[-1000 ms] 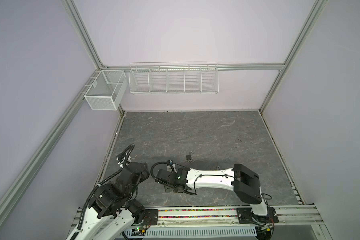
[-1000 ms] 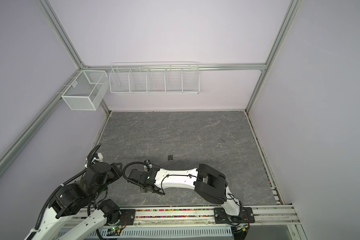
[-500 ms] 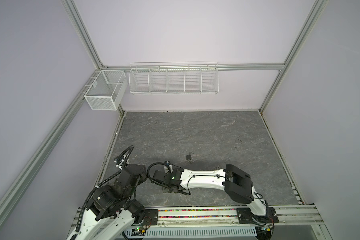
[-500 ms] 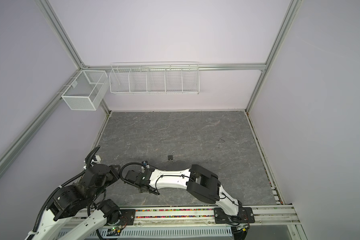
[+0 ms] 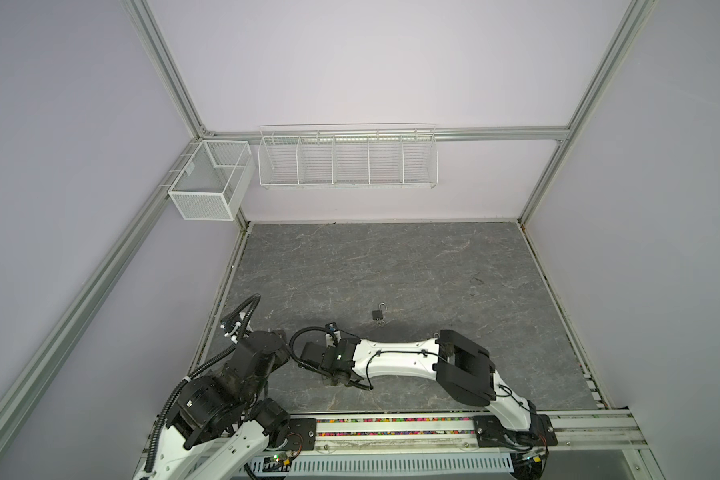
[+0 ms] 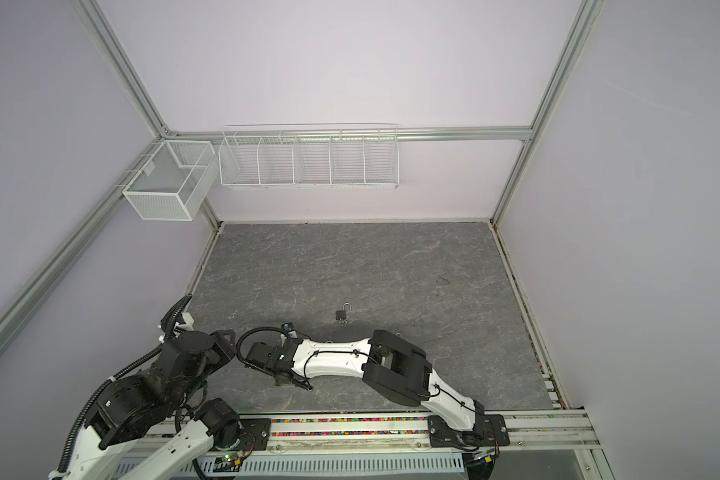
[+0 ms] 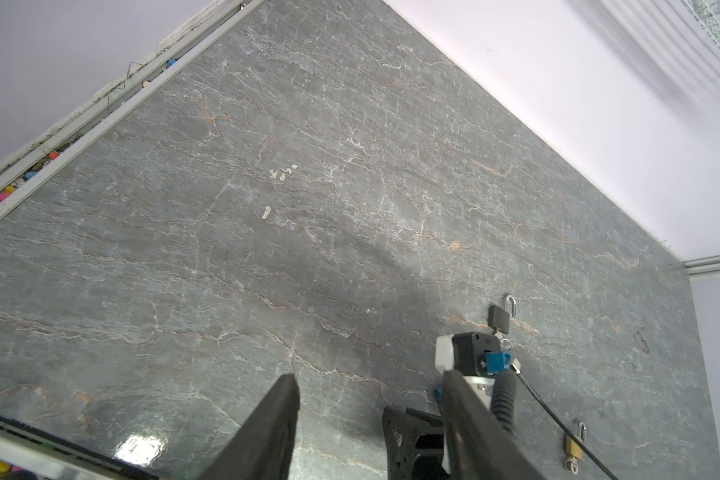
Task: Unlock with the key
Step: 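Move the right gripper to the silver key beside the blue padlock and grasp it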
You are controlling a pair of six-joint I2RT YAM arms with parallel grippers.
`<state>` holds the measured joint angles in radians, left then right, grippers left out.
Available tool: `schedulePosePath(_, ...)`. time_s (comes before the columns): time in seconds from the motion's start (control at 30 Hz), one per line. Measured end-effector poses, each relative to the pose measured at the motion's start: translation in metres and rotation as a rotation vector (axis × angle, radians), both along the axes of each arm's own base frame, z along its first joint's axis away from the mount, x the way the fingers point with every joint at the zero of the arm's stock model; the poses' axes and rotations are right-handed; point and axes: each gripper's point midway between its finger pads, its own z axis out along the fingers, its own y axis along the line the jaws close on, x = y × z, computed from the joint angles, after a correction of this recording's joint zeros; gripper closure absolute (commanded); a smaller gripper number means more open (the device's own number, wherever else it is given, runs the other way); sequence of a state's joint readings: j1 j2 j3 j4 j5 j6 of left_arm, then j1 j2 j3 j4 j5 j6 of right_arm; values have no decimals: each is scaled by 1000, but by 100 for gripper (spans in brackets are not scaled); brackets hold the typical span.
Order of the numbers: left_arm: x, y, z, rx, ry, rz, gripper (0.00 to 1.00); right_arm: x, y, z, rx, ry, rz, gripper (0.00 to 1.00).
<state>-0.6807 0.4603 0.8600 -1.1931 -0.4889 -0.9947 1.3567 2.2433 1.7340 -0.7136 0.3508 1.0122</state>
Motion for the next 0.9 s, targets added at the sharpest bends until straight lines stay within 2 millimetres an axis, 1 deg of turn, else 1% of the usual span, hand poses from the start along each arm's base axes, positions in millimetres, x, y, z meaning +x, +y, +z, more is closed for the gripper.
schedulePosePath(0.2, 1, -1, 2, -10, -7, -2, 44, 1, -1, 0, -21, -10, 9, 77)
schedulePosePath(0.27, 1, -2, 2, -14, -7, -5, 45, 2, -3, -1, -34, -14, 10, 79)
schedulePosePath(0.63, 0, -4, 2, -30, -6, -10, 44, -3, -8, -2, -63, -18, 25, 77)
schedulePosePath(0.73, 0, -5, 2, -32, -3, -13, 44, -5, -9, -2, -70, -18, 30, 80)
schedulePosePath(0.9, 1, -6, 2, -37, -7, -15, 44, -7, -11, -2, -79, -18, 33, 80)
